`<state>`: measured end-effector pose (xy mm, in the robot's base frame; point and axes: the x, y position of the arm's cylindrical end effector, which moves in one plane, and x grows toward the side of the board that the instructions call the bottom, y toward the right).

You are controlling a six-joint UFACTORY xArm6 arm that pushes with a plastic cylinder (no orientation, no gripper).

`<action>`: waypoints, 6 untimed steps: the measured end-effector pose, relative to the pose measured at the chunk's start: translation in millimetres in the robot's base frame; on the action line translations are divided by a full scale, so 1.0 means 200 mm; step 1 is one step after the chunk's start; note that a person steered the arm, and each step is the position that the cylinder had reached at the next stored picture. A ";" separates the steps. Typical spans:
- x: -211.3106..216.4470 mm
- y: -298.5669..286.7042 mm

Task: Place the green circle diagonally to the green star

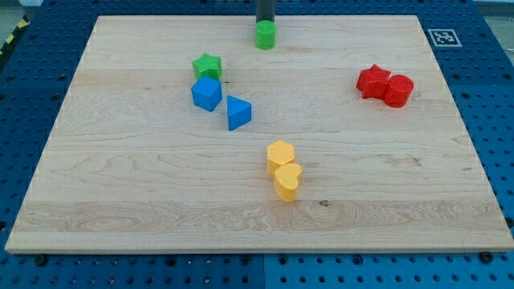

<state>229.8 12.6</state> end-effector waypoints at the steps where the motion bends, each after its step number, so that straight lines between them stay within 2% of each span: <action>1: 0.10 0.01; 3: 0.13 0.17; 5: 0.17 0.02; 6: 0.26 -0.06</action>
